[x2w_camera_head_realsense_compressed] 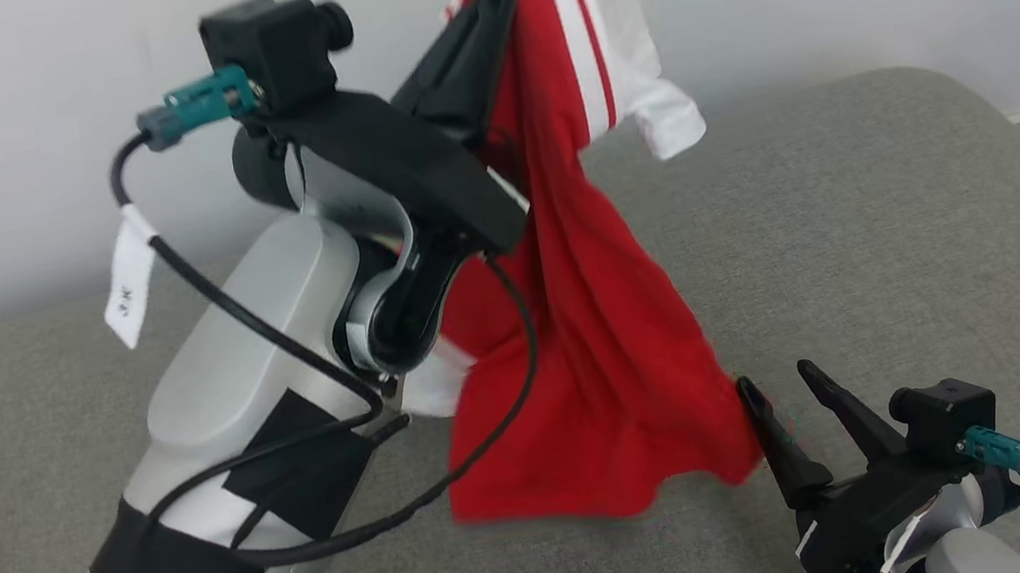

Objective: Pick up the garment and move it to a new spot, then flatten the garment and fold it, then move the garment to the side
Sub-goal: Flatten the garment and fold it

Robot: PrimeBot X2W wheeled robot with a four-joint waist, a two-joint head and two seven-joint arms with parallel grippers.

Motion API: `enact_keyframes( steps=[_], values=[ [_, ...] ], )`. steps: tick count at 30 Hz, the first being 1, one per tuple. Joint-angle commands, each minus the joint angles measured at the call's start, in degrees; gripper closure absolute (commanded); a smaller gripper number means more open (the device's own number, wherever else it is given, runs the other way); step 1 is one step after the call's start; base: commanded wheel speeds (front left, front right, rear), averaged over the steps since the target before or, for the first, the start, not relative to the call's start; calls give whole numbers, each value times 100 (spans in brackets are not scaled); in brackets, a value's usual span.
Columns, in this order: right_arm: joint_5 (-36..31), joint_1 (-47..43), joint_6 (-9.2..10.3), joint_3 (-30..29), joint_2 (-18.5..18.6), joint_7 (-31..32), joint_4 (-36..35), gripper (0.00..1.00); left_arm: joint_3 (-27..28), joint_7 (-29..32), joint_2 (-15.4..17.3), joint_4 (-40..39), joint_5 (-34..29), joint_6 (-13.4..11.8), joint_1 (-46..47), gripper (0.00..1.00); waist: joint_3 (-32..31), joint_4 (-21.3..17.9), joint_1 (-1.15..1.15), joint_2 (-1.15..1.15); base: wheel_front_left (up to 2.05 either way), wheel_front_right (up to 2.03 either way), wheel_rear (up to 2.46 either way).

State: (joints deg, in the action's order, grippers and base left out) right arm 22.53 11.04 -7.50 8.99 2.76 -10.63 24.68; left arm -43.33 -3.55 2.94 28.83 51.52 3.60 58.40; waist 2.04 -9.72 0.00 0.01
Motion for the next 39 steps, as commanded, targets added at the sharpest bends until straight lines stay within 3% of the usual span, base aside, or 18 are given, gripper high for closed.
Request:
enact_keyframes(
  steps=[1,10,18,28,29,30,31,32,39],
  values=[
    [11,-34,2,0,24,-18,21,0,2,-176,0,-126,104,-13,178,100,-50,-54,0,-1,0,0,0],
    [14,-119,2,-24,23,-7,24,0,-36,-676,10,-128,550,-385,-63,100,-149,-110,0,-1,0,0,0],
    [-28,-188,2,-82,23,37,-27,0,84,-716,399,814,812,-545,-951,100,-126,98,0,-1,0,0,0],
    [-40,-164,2,-33,24,83,-100,0,379,-1012,725,1842,865,-676,-1249,100,-44,289,0,-1,0,0,0],
    [-39,-157,2,-31,24,78,-105,0,424,-1038,742,1922,882,-687,-1261,93,-34,299,0,-1,0,0,0],
    [-38,-150,2,-34,24,78,-111,0,465,-1069,768,1997,877,-699,-1273,67,-20,310,0,-1,0,0,0],
    [-40,-142,2,-41,24,77,-115,0,513,-1086,785,2074,887,-700,-1287,7,-9,321,0,-1,0,0,0],
    [-44,-134,2,-45,23,78,-117,0,553,-1108,802,2143,885,-704,-1308,0,0,330,0,-1,0,0,0],
    [-88,-112,2,-116,24,91,-127,0,743,-1175,901,2349,720,-582,-1448,0,41,422,0,-1,0,0,0]
  ],
)
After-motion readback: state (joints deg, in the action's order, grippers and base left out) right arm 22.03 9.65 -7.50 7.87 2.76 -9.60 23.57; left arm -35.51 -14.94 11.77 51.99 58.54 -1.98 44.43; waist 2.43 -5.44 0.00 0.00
